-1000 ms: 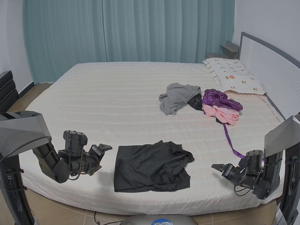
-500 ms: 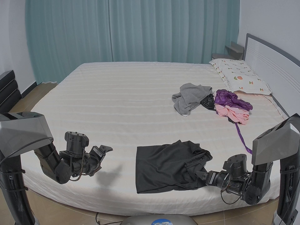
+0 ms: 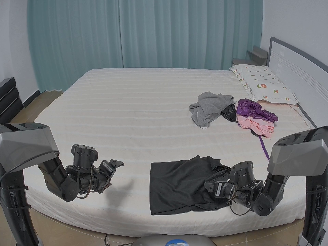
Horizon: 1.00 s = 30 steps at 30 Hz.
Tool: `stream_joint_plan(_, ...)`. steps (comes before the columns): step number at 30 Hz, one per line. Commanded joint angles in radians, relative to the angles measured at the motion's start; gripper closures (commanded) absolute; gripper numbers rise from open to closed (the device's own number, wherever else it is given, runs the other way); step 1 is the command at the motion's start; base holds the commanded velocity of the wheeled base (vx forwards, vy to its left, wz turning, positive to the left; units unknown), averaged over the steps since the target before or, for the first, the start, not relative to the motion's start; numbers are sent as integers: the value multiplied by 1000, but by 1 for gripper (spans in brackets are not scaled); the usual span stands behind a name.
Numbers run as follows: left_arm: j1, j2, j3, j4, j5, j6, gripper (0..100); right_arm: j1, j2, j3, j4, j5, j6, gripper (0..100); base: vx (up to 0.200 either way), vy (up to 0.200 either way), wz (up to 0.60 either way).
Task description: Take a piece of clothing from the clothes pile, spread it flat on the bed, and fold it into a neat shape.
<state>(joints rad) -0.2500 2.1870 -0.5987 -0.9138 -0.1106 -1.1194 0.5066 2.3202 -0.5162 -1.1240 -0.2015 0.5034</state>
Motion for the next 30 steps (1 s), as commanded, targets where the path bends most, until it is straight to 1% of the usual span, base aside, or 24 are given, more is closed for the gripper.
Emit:
stream_joint_plan(1,0,2,0,0,0,0,0,15,-5,-62,49,-3,-13,0,0,0,0)
stream_joint_plan(5,0,2,0,0,0,7,0,18,-4,-104,139,-1,-46,0,0,0,0)
stream_joint_plan(10,0,2,2,0,0,7,0,16,-10,-114,190,-6,-68,0,0,0,0)
stream_joint_plan(11,0,2,2,0,0,7,0,7,-22,-113,219,-30,-86,0,0,0,0)
stream_joint_plan(13,0,2,0,0,0,7,0,-8,-35,-105,236,-58,-97,0,0,0,0)
stream_joint_plan(15,0,2,2,0,0,7,0,-23,-48,-91,239,-68,-98,0,0,0,0)
stream_joint_plan(19,0,2,2,0,0,7,0,-53,-74,-45,236,-68,-98,0,0,0,0)
stream_joint_plan(20,0,2,2,0,0,7,0,-72,-96,5,228,-65,-98,0,0,0,0)
stream_joint_plan(25,-2,2,7,0,0,18,0,-126,-163,143,211,-42,-97,0,0,0,0)
stream_joint_plan(27,-3,4,8,0,0,21,0,-154,-200,209,191,-13,-98,0,0,0,0)
stream_joint_plan(28,-2,4,8,0,0,21,0,-157,-203,214,190,-12,-98,0,0,0,0)
stream_joint_plan(29,-3,5,7,0,0,21,0,-186,-229,260,165,20,-103,0,0,0,0)
stream_joint_plan(30,-3,7,7,0,0,23,0,-204,-240,281,145,39,-105,0,0,0,0)
